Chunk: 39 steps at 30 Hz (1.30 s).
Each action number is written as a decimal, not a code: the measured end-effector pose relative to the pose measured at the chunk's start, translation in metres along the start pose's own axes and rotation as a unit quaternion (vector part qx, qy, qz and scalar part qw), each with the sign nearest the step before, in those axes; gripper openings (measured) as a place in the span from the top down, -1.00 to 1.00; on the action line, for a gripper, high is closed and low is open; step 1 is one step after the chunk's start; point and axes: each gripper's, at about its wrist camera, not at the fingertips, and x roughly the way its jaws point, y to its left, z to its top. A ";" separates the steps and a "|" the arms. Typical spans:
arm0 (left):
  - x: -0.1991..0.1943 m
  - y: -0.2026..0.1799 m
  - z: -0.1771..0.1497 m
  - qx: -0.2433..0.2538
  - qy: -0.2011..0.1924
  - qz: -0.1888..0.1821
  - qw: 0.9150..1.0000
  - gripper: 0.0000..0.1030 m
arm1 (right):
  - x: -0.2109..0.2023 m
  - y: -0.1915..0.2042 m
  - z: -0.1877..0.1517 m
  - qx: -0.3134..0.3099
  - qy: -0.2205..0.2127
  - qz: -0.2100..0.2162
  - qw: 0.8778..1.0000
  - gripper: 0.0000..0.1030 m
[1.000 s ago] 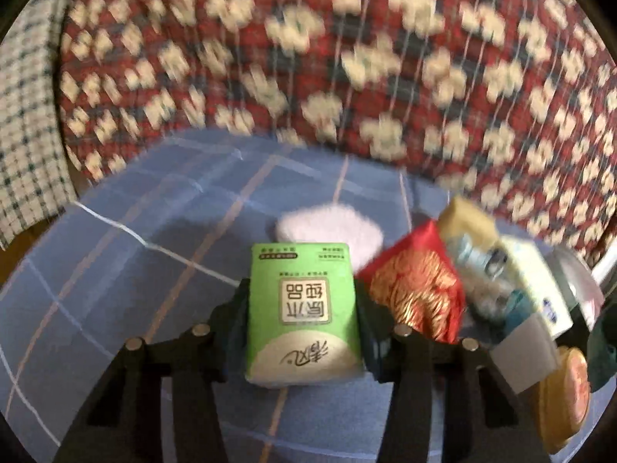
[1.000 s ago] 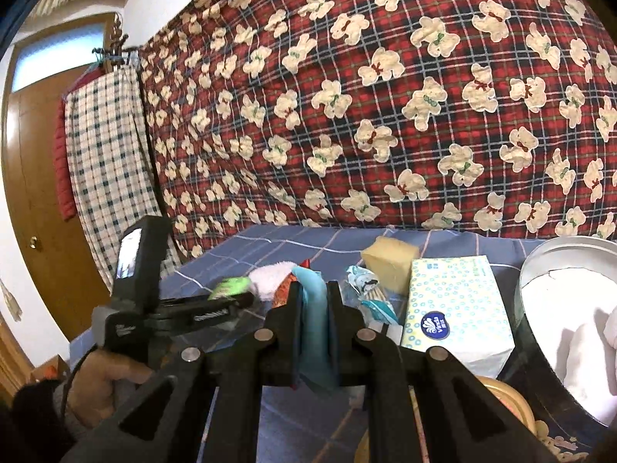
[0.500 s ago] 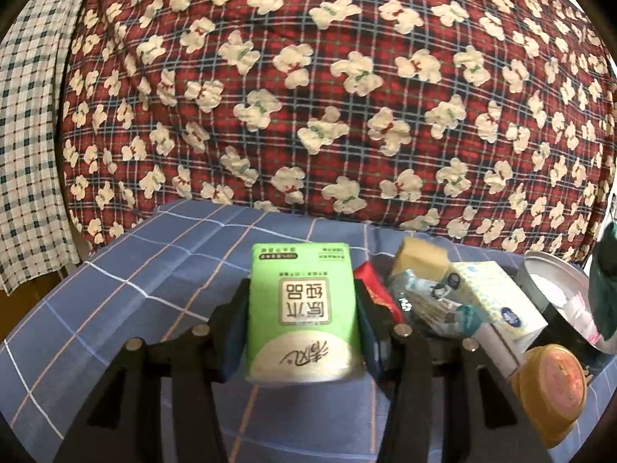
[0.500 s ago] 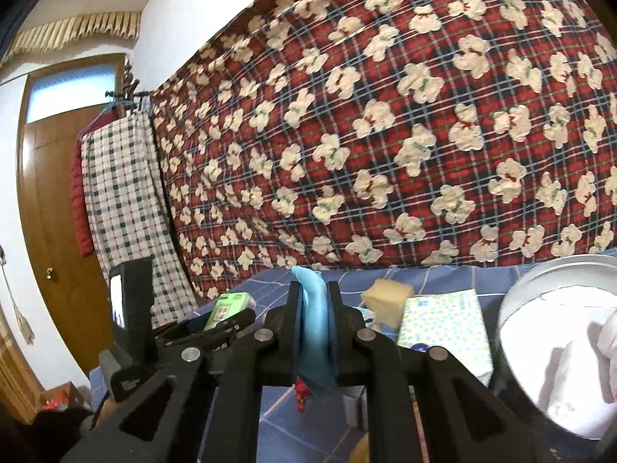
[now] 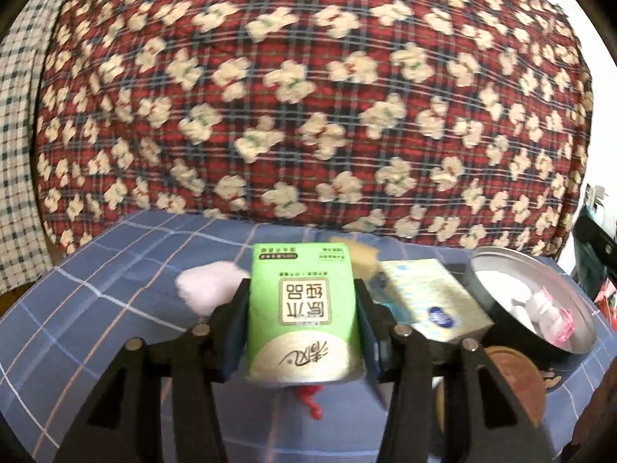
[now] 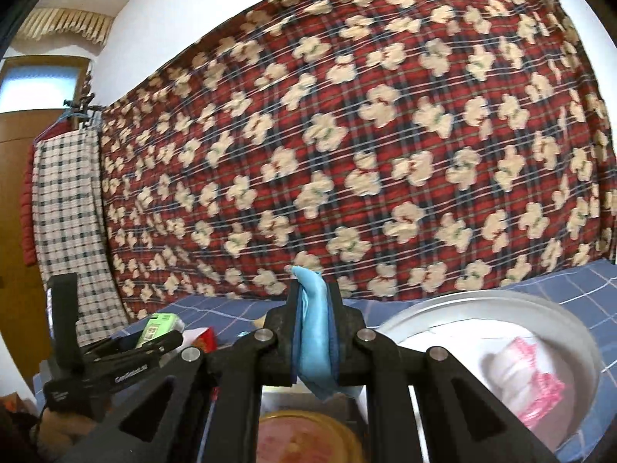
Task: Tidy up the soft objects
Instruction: 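Carry the teal cloth and green tissue pack over the basin and release them inside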
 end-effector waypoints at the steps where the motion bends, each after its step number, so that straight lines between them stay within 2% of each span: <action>1: 0.000 -0.005 0.000 0.004 -0.001 -0.002 1.000 0.05 | -0.001 -0.005 0.001 0.001 -0.002 -0.003 1.000 0.75; 8: -0.005 -0.037 0.005 0.008 -0.011 -0.030 0.999 0.05 | -0.014 -0.038 0.009 0.011 -0.021 -0.038 0.999 0.75; 23: -0.005 -0.120 0.010 0.045 -0.013 -0.096 0.994 0.05 | -0.032 -0.117 0.018 0.042 -0.030 -0.117 0.992 0.75; 33: 0.007 -0.185 0.007 0.077 0.009 -0.137 0.988 0.05 | -0.031 -0.163 0.018 0.037 -0.004 -0.169 0.985 0.75; 39: 0.018 -0.219 0.001 0.091 0.030 -0.148 0.984 0.05 | -0.026 -0.185 0.016 0.052 0.019 -0.180 0.982 0.75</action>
